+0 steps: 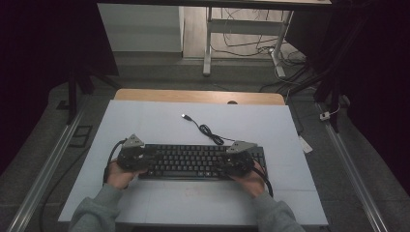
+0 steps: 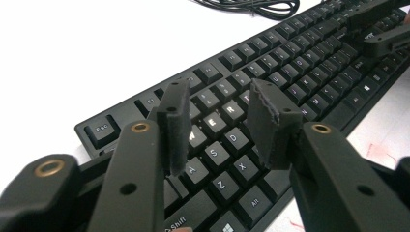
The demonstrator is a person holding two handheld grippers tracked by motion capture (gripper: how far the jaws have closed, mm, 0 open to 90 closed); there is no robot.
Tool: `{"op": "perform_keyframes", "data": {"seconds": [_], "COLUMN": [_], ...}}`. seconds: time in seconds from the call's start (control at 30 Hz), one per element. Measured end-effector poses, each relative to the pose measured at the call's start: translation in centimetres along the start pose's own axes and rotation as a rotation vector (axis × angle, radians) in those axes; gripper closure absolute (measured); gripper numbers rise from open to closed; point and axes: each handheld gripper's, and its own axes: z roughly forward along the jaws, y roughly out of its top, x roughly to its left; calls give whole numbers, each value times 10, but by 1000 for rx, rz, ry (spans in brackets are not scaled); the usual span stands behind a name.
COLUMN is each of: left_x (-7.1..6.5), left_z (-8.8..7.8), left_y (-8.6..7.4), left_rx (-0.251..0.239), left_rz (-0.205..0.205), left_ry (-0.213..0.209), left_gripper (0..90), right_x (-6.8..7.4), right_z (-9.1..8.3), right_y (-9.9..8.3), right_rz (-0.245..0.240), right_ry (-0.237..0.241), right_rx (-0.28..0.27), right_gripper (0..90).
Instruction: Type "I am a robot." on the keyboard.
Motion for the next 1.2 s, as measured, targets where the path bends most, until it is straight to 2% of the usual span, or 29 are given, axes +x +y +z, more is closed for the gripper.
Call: {"op": "perform_keyframes", "data": {"seconds": [0.4,0.73,1.2], "left_x": [0,-1,-2], "left_z": [3,5,19], "left_y": [2,4,9], "left_rx": [-1,-4,15], "left_rz": [-1,0,0], "left_ry": [11,6,5], "left_gripper": [538,539,542], "right_x": [0,0,0], "right_z": [1,1,2], "right_y": [0,0,0], "right_rz": [-5,-6,-8], "right_ry": [4,5,5], "right_rx": [12,13,13], "right_gripper": [535,534,533]}}
